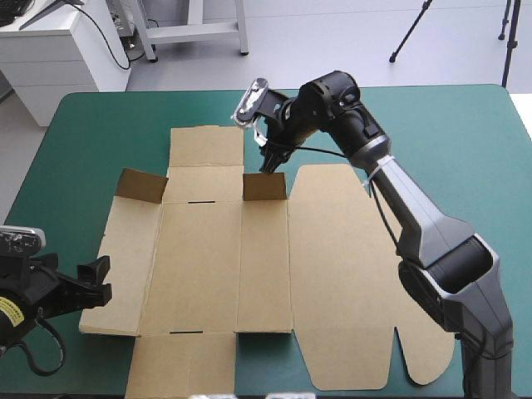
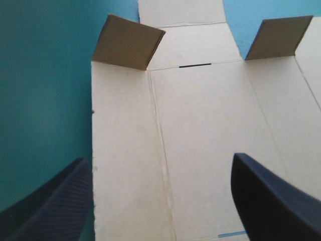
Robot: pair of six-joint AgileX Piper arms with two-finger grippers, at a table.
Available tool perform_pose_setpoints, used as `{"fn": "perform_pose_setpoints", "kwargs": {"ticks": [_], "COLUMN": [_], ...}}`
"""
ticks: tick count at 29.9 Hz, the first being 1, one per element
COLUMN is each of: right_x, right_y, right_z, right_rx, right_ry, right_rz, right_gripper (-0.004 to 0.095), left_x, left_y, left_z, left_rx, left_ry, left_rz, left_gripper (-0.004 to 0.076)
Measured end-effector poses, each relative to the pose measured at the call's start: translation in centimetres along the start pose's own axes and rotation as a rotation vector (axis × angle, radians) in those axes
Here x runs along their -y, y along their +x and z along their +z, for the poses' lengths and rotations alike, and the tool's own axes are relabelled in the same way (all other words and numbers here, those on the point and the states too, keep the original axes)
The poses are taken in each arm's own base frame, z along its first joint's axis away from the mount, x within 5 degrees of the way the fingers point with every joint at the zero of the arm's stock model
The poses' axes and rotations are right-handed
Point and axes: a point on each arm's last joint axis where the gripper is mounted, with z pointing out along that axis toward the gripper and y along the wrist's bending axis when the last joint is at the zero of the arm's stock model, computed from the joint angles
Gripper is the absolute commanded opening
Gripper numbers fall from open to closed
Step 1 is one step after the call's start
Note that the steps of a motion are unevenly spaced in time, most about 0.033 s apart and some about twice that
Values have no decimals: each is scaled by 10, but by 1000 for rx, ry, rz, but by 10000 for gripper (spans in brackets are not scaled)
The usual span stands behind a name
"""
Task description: Fold the box
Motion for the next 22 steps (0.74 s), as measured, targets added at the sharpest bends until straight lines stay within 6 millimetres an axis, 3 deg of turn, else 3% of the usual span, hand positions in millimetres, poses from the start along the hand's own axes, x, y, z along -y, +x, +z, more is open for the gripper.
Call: {"fn": "perform_pose_setpoints", "kwargs": {"ticks": [8,12,22], "right_x": [36,43,30], "right_y": [19,33,94], "right_z": [-65,-91,-101], "right_rx": [82,92,-82], "right_ry": [115,149,132], "right_rz": [274,391,513], "right_gripper": [487,487,487], "left_x": [-14,-18,-13], "left_y": [5,2,-12], "left_z": [-4,-1,35], "left_rx": [-67,-71,-186], "left_ry": [-147,-210,-270], "left_rz": [-3,-4,43], "left_gripper": [547,547,547]}}
